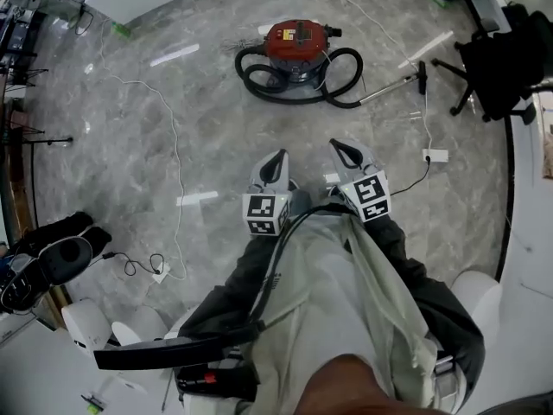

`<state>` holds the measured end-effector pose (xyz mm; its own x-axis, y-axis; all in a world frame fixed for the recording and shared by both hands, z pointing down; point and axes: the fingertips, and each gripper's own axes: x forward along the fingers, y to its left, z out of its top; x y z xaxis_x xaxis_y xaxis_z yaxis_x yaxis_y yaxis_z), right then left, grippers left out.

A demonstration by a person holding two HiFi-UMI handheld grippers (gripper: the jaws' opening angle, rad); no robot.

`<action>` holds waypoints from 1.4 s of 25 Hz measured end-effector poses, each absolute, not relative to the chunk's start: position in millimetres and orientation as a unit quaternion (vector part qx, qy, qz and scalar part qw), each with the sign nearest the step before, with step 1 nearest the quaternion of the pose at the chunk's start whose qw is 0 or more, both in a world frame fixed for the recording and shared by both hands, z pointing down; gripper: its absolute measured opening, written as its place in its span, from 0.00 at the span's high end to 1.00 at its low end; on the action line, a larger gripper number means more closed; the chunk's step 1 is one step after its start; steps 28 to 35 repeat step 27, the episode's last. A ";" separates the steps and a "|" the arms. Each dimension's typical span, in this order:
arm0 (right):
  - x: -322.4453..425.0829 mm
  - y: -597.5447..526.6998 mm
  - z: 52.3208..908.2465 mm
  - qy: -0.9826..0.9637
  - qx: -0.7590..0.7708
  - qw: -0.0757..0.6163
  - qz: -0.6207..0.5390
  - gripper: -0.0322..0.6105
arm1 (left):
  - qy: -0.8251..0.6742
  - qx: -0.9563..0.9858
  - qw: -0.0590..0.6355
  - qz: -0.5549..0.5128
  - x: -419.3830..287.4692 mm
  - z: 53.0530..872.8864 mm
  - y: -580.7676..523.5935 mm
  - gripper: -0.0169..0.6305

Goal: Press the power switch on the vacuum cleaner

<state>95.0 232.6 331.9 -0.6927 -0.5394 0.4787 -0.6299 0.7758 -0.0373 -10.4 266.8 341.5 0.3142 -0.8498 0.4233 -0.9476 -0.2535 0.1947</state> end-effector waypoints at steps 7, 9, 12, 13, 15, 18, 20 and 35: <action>174.3 242.5 329.2 -0.908 0.342 0.222 0.097 0.95 | -0.549 0.806 0.188 0.115 69.3 338.8 269.4 0.97; 188.4 241.7 323.5 -0.910 0.344 0.214 0.092 0.95 | -0.546 0.808 0.192 0.110 82.3 335.9 263.9 0.97; 200.8 243.4 314.7 -0.914 0.342 0.200 0.084 0.95 | -0.551 0.807 0.185 0.105 92.7 328.2 258.2 0.97; 203.9 244.5 313.4 -0.915 0.341 0.198 0.082 0.95 | -0.553 0.806 0.182 0.104 95.7 326.3 257.8 0.97; 209.0 247.5 312.6 -0.917 0.339 0.196 0.079 0.95 | -0.556 0.806 0.178 0.102 100.7 324.6 259.0 0.97; 214.8 252.4 313.0 -0.920 0.332 0.195 0.075 0.95 | -0.562 0.801 0.179 0.101 104.9 327.4 264.5 0.97; 218.1 253.9 314.0 -0.922 0.327 0.194 0.074 0.95 | -0.566 0.797 0.181 0.103 106.8 329.2 267.8 0.97; 215.3 271.2 320.3 -0.928 0.308 0.197 0.070 0.95 | -0.581 0.787 0.180 0.100 102.9 332.7 287.2 0.97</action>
